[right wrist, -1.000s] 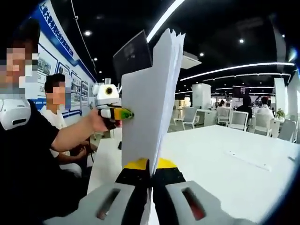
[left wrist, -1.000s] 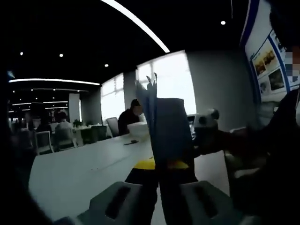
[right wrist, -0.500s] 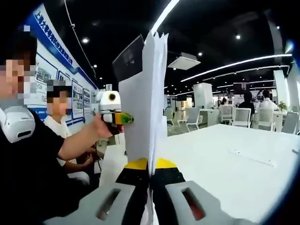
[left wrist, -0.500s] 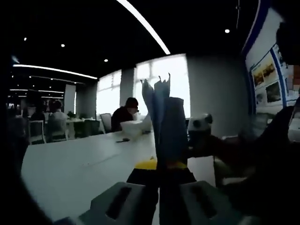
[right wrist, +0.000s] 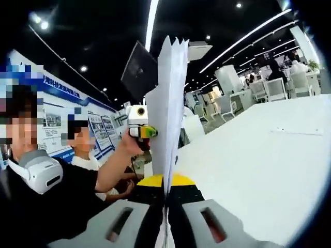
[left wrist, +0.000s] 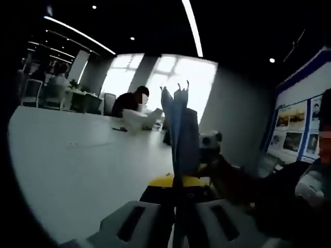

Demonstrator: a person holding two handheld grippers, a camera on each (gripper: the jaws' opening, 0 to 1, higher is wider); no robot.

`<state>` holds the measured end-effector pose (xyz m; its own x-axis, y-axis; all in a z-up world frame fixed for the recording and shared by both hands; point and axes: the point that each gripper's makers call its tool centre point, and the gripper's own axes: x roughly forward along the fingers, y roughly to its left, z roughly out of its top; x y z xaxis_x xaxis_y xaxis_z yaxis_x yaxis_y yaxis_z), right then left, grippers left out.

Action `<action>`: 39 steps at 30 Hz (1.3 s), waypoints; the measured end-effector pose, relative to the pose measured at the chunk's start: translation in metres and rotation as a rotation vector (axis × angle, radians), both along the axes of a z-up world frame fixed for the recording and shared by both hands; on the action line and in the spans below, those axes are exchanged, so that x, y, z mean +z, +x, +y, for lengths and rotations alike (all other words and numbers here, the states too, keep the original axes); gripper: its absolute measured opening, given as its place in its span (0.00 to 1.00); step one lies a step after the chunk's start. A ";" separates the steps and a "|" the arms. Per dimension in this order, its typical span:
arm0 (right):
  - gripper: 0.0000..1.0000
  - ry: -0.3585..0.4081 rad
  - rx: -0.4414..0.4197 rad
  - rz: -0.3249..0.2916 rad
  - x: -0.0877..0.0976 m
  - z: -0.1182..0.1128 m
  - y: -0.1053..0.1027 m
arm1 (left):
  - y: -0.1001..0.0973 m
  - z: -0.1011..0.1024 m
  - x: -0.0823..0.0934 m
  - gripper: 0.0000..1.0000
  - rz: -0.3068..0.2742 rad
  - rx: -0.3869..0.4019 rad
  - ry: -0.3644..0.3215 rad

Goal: Organize the stack of printing papers by aligning and flattening the scattered papers on the table

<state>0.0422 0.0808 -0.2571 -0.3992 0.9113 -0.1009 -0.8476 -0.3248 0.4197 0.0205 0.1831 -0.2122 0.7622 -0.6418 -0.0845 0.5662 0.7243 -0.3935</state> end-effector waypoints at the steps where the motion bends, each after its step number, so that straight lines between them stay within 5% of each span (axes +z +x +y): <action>1: 0.00 -0.001 0.000 0.002 0.000 0.000 0.000 | 0.000 0.000 0.000 0.06 0.002 0.000 -0.001; 4: 0.00 -0.005 0.001 0.006 -0.001 0.000 0.000 | 0.000 0.000 -0.001 0.06 0.006 -0.001 -0.003; 6: 0.00 -0.036 0.004 0.082 -0.014 -0.001 -0.001 | 0.004 -0.002 -0.012 0.06 0.054 -0.007 -0.030; 10: 0.00 -0.054 -0.016 0.110 -0.028 0.000 0.017 | 0.010 -0.005 -0.030 0.06 0.098 0.004 -0.013; 15: 0.00 -0.067 -0.059 0.069 -0.040 0.006 0.031 | 0.023 0.005 -0.050 0.06 0.077 0.079 0.122; 21: 0.00 -0.076 -0.097 0.050 -0.054 0.009 0.042 | 0.034 0.013 -0.064 0.06 0.065 0.107 0.172; 25: 0.00 -0.083 -0.136 0.016 -0.063 0.012 0.047 | 0.044 0.018 -0.074 0.06 0.040 0.135 0.265; 39: 0.00 -0.105 -0.258 -0.057 -0.091 0.014 0.072 | 0.069 0.020 -0.102 0.06 -0.005 0.197 0.396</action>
<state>0.1143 0.0945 -0.3476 -0.1467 0.9653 -0.2159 -0.9198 -0.0528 0.3888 0.0900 0.2031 -0.3142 0.8679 -0.4028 -0.2907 0.4030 0.9131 -0.0618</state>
